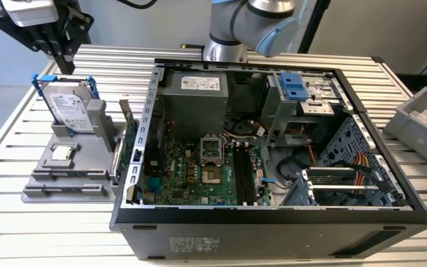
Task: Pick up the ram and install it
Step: 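Reach for the ram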
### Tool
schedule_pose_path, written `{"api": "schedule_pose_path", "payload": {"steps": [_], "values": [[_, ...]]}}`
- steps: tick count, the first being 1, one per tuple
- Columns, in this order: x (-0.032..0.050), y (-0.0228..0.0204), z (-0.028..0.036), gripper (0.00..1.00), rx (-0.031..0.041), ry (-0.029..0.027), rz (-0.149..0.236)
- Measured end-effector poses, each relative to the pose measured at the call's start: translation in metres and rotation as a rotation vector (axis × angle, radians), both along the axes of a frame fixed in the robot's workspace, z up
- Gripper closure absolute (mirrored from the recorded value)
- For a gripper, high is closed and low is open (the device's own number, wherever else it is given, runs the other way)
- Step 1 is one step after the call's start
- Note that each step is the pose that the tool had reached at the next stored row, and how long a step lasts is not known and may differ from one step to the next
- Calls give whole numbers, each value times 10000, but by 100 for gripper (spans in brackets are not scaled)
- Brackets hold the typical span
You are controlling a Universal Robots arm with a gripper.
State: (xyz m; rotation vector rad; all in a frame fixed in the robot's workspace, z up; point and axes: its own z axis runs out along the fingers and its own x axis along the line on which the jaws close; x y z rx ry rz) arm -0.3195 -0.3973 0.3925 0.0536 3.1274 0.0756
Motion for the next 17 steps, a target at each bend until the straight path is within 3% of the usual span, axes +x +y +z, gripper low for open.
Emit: {"api": "schedule_pose_path", "payload": {"steps": [17], "values": [[-284, 0, -1, 100, 0, 1, 2]]}}
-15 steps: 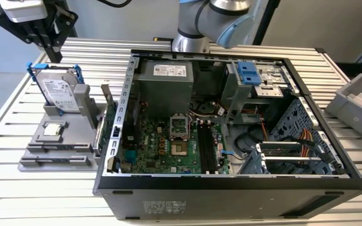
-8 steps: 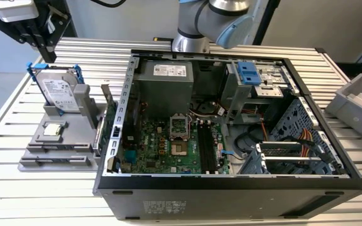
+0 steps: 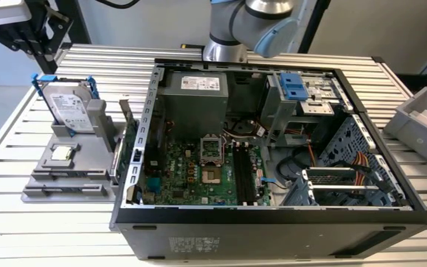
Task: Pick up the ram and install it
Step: 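Reach for the ram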
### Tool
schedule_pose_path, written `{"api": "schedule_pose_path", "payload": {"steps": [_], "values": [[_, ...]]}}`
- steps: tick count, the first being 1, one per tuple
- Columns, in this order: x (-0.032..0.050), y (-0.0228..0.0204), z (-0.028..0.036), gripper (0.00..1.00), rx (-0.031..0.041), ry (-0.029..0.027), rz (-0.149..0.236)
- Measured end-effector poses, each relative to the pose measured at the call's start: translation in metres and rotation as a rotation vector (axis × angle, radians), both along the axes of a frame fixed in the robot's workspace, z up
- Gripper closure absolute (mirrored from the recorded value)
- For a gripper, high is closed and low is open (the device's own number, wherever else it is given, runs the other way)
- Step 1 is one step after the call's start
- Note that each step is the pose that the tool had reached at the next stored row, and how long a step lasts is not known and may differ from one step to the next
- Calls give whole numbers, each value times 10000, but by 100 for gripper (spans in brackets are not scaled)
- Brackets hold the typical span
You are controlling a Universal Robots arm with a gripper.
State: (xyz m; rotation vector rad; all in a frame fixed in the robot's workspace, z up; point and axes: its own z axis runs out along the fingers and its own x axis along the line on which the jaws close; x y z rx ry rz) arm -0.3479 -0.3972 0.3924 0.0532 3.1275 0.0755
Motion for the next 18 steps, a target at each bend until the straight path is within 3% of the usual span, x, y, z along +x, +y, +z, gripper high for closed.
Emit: {"api": "schedule_pose_path", "payload": {"steps": [6, 13, 18], "values": [[-64, 2, 0, 100, 0, 0, 2], [-70, 0, 0, 100, 0, 0, 2], [-69, -44, -1, 100, 1, -1, 2]]}}
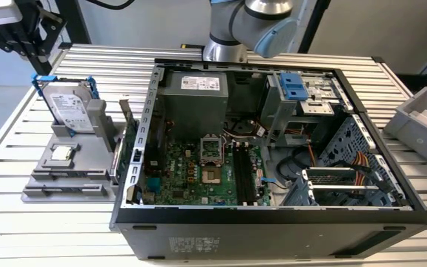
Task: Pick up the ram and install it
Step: 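Reach for the ram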
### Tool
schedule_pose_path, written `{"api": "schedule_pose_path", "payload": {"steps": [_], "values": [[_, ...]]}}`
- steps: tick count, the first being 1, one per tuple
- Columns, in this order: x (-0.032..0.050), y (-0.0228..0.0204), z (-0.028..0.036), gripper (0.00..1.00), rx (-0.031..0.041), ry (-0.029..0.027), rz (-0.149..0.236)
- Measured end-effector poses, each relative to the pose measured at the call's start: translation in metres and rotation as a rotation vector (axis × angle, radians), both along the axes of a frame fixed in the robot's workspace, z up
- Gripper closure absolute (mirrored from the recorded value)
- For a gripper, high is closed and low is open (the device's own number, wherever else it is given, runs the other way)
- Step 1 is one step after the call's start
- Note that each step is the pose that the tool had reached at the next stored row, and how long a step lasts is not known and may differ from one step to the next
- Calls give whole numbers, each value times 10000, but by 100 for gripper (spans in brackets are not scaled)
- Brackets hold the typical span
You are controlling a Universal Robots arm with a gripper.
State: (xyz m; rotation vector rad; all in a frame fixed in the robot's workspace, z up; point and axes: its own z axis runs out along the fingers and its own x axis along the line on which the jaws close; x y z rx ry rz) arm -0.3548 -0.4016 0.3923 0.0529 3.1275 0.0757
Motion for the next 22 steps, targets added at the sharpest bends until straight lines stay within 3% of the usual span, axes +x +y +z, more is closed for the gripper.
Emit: {"api": "schedule_pose_path", "payload": {"steps": [10, 22], "values": [[0, -187, 0, 100, 0, 0, 1], [0, -359, 0, 100, 0, 0, 1]]}}
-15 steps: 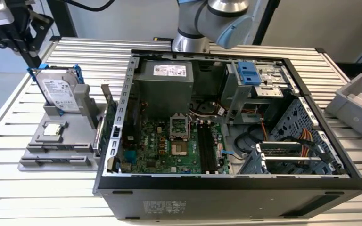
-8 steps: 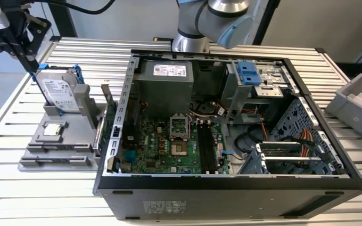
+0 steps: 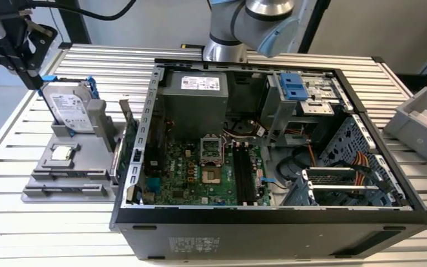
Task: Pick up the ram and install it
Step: 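Reach for the ram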
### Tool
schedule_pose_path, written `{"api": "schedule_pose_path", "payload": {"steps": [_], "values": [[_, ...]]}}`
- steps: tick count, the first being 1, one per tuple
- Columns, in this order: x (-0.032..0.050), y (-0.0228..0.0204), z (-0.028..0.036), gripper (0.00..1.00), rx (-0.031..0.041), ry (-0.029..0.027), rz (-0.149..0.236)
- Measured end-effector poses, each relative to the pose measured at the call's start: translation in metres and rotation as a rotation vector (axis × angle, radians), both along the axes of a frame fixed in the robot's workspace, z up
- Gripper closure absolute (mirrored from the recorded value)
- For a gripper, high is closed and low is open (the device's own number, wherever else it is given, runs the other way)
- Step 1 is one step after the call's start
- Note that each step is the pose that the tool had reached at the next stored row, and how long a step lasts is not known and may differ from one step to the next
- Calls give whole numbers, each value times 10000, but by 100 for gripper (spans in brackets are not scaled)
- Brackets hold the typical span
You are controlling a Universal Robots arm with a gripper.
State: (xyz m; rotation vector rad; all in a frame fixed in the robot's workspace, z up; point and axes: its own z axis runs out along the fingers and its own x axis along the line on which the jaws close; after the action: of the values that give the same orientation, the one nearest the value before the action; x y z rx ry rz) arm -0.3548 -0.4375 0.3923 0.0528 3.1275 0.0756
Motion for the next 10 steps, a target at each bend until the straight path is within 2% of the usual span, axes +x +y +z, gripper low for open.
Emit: {"api": "schedule_pose_path", "payload": {"steps": [10], "values": [[0, -138, 0, 100, -1, 1, 0]]}}
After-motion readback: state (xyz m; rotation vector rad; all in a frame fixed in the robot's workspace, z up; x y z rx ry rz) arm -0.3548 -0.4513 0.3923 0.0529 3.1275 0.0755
